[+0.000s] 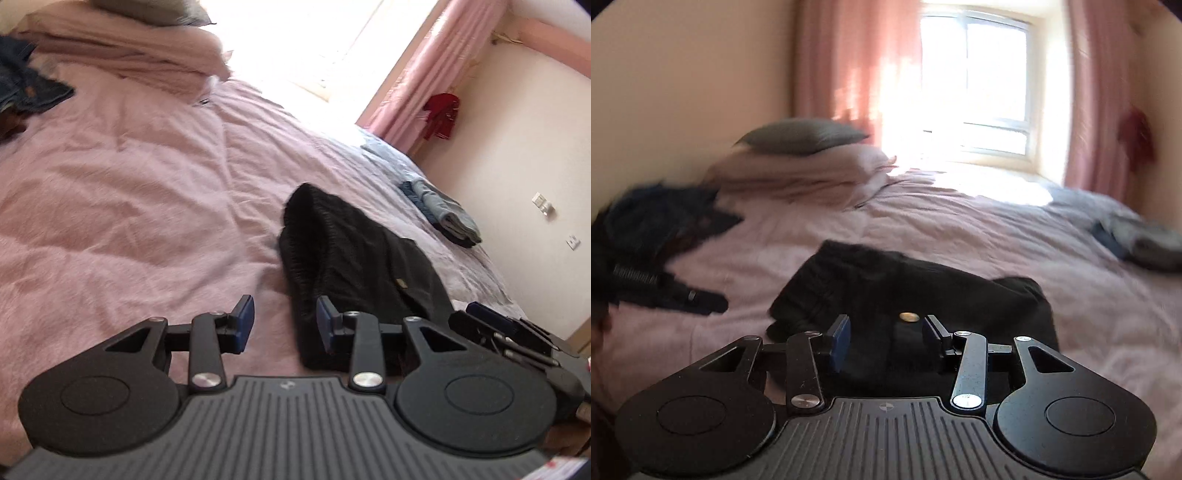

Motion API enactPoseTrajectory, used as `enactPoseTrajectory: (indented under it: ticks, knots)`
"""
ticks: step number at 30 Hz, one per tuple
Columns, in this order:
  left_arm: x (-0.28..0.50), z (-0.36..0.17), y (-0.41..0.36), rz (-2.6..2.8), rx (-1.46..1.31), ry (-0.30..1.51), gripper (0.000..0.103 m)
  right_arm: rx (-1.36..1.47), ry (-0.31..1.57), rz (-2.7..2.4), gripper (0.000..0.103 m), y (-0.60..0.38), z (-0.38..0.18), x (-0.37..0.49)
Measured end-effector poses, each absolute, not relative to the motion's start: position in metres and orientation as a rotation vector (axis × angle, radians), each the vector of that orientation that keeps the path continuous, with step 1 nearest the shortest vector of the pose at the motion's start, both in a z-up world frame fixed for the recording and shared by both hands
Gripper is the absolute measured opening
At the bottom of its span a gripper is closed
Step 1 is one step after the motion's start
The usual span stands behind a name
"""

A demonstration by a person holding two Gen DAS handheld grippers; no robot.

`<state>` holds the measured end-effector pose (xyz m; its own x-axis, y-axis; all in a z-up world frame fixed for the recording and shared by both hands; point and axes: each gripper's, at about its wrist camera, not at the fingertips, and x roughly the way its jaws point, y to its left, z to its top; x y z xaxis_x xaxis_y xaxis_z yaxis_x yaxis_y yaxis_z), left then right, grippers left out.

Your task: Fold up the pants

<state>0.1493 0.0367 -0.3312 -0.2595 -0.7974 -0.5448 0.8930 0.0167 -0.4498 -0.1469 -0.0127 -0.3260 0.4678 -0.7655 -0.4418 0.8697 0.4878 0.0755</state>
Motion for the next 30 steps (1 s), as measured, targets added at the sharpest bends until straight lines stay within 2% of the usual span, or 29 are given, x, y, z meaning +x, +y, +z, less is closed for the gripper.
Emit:
enactPoseTrajectory:
  ticks: [2, 4, 8, 10, 12, 15, 16, 18, 19, 20, 23, 30]
  knots:
    - [0.126, -0.319, 0.024, -1.676, 0.179, 0.807, 0.03, 0.439, 0.323, -1.104, 0.023, -0.024, -0.323, -0.172]
    - [0.099, -0.309, 0.009, -1.737, 0.219, 0.721, 0.028, 0.517, 0.282, -1.135, 0.019, -0.031, -0.328, -0.192]
    - [0.06, -0.32, -0.025, -1.702, 0.399, 0.629, 0.024, 0.602, 0.36, -1.149, 0.019, -0.045, -0.349, -0.204]
    - [0.051, -0.346, -0.04, -1.599, 0.535, 0.644, 0.013, 0.616, 0.42, -1.132, 0.019, -0.049, -0.364, -0.202]
    - [0.057, -0.357, -0.033, -1.596, 0.509, 0.651, 0.014, 0.584, 0.441, -1.104, 0.019, -0.047, -0.358, -0.201]
    - [0.068, -0.345, -0.03, -1.593, 0.457, 0.691, 0.013, 0.576, 0.401, -1.087, 0.019, -0.055, -0.343, -0.212]
    - [0.073, -0.337, -0.033, -1.605, 0.414, 0.709, 0.014, 0.569, 0.382, -1.099, 0.019, -0.06, -0.338, -0.217]
    - [0.082, -0.322, -0.042, -1.613, 0.342, 0.718, 0.023, 0.562, 0.352, -1.135, 0.019, -0.073, -0.331, -0.228]
    - [0.084, -0.317, -0.049, -1.6, 0.328, 0.71, 0.032, 0.567, 0.346, -1.157, 0.019, -0.084, -0.333, -0.233]
    - [0.087, -0.314, -0.058, -1.581, 0.325, 0.703, 0.034, 0.574, 0.344, -1.179, 0.019, -0.094, -0.333, -0.237]
    - [0.095, -0.313, -0.084, -1.532, 0.334, 0.722, 0.034, 0.585, 0.333, -1.21, 0.02, -0.122, -0.334, -0.248]
    - [0.114, -0.332, -0.124, -1.565, 0.224, 0.92, 0.032, 0.614, 0.311, -1.187, 0.02, -0.186, -0.338, -0.259]
